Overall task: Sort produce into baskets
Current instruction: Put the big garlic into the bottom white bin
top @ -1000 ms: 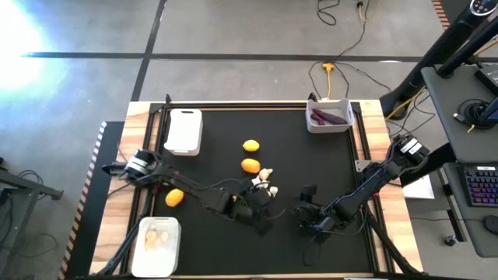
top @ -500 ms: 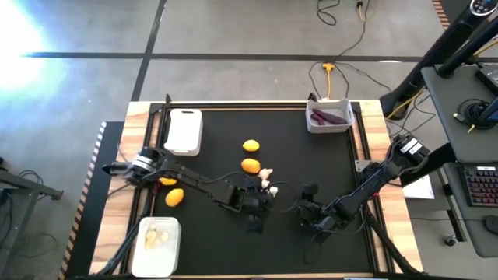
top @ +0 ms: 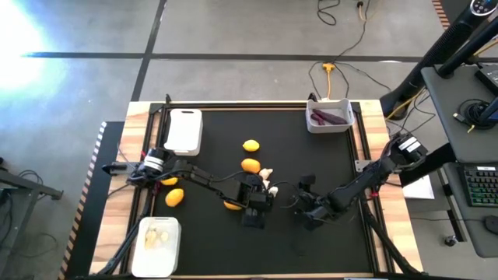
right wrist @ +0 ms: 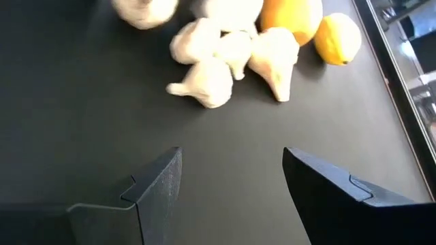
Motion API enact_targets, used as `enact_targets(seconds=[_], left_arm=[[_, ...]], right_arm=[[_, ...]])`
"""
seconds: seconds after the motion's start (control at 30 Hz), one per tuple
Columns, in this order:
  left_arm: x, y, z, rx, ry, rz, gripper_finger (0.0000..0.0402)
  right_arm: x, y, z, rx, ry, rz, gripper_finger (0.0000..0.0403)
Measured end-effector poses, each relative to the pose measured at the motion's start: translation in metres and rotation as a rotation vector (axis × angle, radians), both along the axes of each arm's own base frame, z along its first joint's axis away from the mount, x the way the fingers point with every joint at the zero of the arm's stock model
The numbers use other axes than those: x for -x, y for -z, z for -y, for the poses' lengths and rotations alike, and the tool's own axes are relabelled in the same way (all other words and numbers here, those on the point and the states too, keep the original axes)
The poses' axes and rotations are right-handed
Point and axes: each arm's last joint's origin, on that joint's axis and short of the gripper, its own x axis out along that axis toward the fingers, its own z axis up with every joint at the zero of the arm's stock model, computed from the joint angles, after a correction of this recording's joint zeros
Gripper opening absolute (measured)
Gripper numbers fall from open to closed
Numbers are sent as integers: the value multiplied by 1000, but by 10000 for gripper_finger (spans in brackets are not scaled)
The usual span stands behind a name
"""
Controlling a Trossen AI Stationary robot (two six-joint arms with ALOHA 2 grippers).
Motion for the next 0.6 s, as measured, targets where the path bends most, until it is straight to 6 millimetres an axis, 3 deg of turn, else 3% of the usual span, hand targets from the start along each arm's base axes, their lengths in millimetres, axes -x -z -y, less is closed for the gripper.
enact_targets(seconds=[0.13, 0.37, 0.43, 0.6], left_arm=[[-2, 0, 0, 29, -48, 25, 209], [3, -7, 1, 89, -176, 22, 103], [9, -21, 3, 120, -226, 7, 99], [27, -80, 21, 169, -330, -56, 118]], right_arm=[[-2, 0, 4, -8, 10, -12, 249], [1, 1, 2, -12, -5, -36, 249], [1, 2, 2, -22, -10, -48, 249], [3, 4, 3, -25, -4, -48, 249]])
